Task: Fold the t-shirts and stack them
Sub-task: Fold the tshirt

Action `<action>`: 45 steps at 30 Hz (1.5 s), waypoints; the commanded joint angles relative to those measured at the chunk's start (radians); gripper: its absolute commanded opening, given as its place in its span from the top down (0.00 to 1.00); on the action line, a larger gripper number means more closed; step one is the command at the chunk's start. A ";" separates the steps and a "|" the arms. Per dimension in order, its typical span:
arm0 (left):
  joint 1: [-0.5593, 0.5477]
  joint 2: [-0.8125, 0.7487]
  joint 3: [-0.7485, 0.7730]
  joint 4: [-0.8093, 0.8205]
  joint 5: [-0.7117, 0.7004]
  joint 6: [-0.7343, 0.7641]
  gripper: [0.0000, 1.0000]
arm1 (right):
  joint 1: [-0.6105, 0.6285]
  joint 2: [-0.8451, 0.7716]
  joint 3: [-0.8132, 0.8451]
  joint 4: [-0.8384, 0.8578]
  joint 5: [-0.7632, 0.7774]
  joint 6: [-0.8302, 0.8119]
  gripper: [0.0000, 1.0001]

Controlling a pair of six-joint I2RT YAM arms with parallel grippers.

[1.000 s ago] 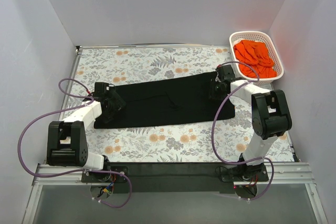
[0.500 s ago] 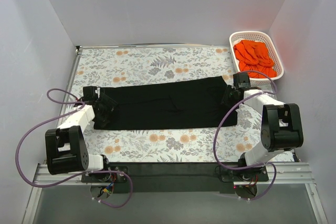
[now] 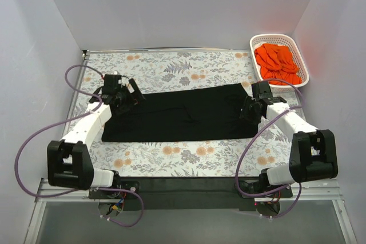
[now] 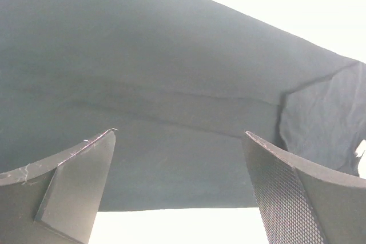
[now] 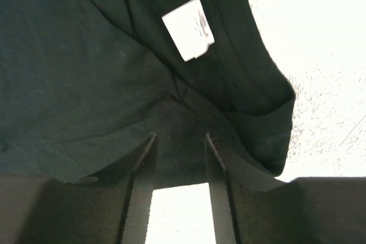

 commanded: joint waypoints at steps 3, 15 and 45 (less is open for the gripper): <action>-0.067 0.214 0.172 0.063 -0.040 0.090 0.17 | 0.012 0.007 -0.039 0.000 -0.044 0.058 0.64; -0.076 0.585 0.348 0.103 -0.133 0.070 0.20 | 0.028 0.129 -0.061 0.098 -0.084 0.102 0.65; -0.161 -0.036 -0.015 -0.039 -0.011 -0.059 0.11 | 0.107 0.399 0.635 -0.002 -0.087 -0.186 0.49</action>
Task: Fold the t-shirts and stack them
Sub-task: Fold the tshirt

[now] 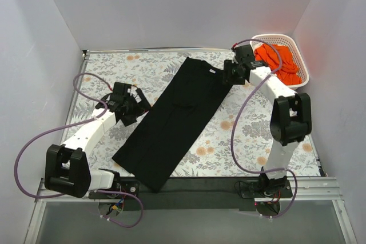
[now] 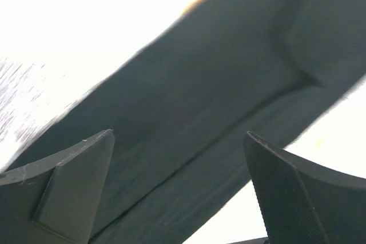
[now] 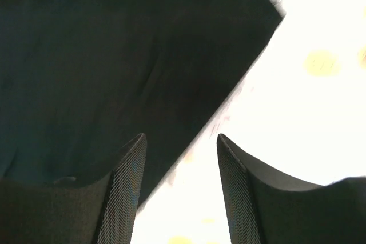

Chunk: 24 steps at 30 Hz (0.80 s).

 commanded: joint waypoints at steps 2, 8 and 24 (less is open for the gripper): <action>-0.100 0.044 0.142 0.086 0.004 0.198 0.11 | 0.050 -0.212 -0.225 -0.017 -0.061 0.025 0.49; -0.225 0.325 0.399 0.190 -0.020 0.352 0.11 | 0.070 -0.479 -0.537 -0.027 -0.107 0.089 0.44; -0.324 1.030 1.102 0.311 -0.045 0.578 0.34 | 0.093 -0.814 -0.781 -0.071 -0.271 0.127 0.35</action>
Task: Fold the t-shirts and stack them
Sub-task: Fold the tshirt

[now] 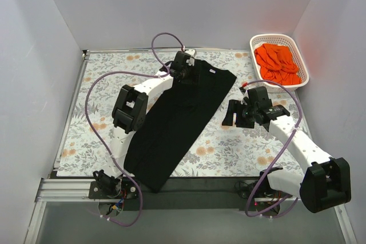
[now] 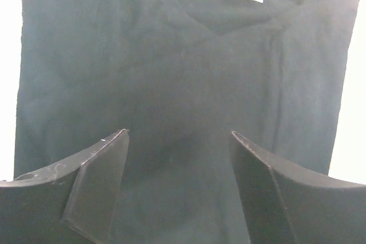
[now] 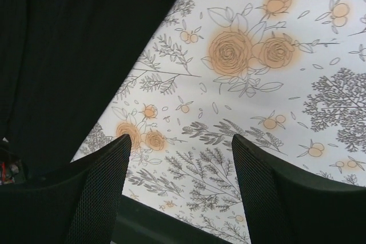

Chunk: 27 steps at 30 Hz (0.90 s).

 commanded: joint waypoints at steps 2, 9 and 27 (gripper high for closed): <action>0.000 0.086 0.105 0.032 -0.021 0.051 0.36 | 0.023 -0.022 -0.002 0.021 -0.077 -0.007 0.35; 0.008 0.190 0.156 0.032 -0.125 0.010 0.39 | 0.062 0.053 0.011 0.107 -0.150 -0.003 0.36; 0.302 0.039 -0.008 -0.170 -0.343 -0.309 0.38 | 0.278 0.507 0.326 0.233 -0.229 -0.056 0.41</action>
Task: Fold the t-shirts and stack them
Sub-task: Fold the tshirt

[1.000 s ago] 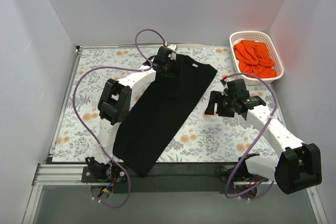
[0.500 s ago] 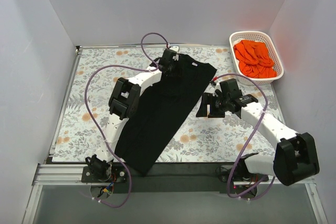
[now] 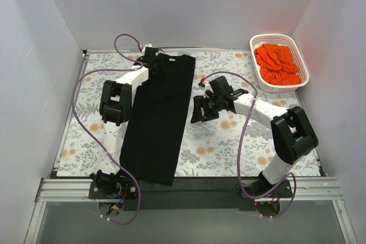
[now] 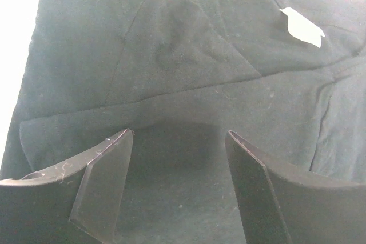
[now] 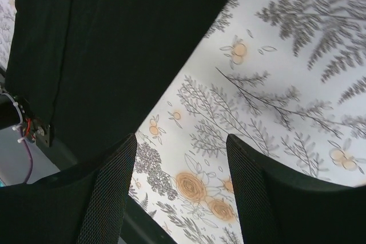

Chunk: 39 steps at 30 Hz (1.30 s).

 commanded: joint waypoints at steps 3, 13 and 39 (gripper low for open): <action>0.102 -0.087 -0.036 -0.227 -0.142 -0.157 0.35 | 0.077 0.057 0.110 0.026 -0.015 -0.035 0.41; 0.183 -0.271 -0.036 -0.264 -0.082 -0.189 0.23 | 0.239 0.202 0.251 0.015 -0.027 -0.100 0.50; 0.130 -0.164 -0.213 -0.040 0.133 -0.002 0.21 | 0.290 0.388 0.256 -0.007 0.087 -0.204 0.55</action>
